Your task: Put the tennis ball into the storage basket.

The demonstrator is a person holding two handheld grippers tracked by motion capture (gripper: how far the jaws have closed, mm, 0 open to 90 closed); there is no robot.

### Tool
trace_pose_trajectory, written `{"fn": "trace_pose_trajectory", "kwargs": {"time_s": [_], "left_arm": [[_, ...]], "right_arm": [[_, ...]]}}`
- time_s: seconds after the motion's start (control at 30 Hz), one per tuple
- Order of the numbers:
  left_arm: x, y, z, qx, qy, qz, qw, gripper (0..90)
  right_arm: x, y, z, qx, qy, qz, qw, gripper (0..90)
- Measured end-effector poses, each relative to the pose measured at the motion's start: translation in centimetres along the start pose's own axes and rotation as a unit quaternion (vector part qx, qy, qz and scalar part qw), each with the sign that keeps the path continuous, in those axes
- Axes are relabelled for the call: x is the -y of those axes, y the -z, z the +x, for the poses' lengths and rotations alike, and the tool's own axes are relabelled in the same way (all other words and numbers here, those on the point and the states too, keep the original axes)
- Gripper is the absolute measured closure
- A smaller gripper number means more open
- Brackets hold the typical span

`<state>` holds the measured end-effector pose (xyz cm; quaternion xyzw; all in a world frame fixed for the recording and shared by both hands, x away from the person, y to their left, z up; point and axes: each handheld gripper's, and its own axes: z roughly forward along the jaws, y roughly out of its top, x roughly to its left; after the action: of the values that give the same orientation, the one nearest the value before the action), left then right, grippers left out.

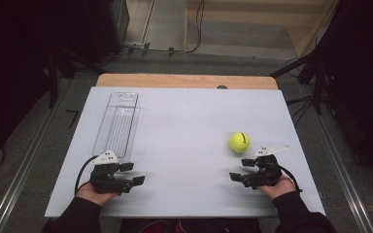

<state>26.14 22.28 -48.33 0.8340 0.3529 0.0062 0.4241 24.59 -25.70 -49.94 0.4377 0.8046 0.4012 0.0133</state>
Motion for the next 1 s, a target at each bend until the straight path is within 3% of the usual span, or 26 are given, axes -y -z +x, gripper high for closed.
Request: {"fn": "trace_pose_trajectory", "kwargs": {"time_s": [0.07, 0.67, 0.7, 0.8, 1.0], "left_arm": [[-0.05, 0.00, 0.01, 0.003, 0.002, 0.003, 1.0000, 21.7], [-0.16, 0.10, 0.07, 0.004, 0.012, 0.007, 0.9999, 22.2], [-0.16, 0.11, 0.06, 0.003, 0.012, 0.007, 0.9999, 22.2], [-0.18, 0.17, 0.06, 0.004, 0.015, 0.005, 0.9999, 22.3], [-0.20, 0.24, -0.01, 0.004, 0.015, 0.005, 0.9999, 22.3]], "right_arm": [[0.03, 0.02, -0.05, -0.001, 0.002, -0.002, 1.0000, 15.3], [0.14, 0.35, -0.18, -0.002, -0.005, -0.013, 0.9999, 7.3], [0.12, 0.34, -0.23, 0.005, -0.009, -0.012, 0.9999, 2.0], [0.19, 0.14, -0.25, 0.003, -0.010, 0.009, 0.9999, 2.2], [0.11, 0.21, -0.11, 0.006, -0.005, 0.003, 1.0000, 2.3]]}}
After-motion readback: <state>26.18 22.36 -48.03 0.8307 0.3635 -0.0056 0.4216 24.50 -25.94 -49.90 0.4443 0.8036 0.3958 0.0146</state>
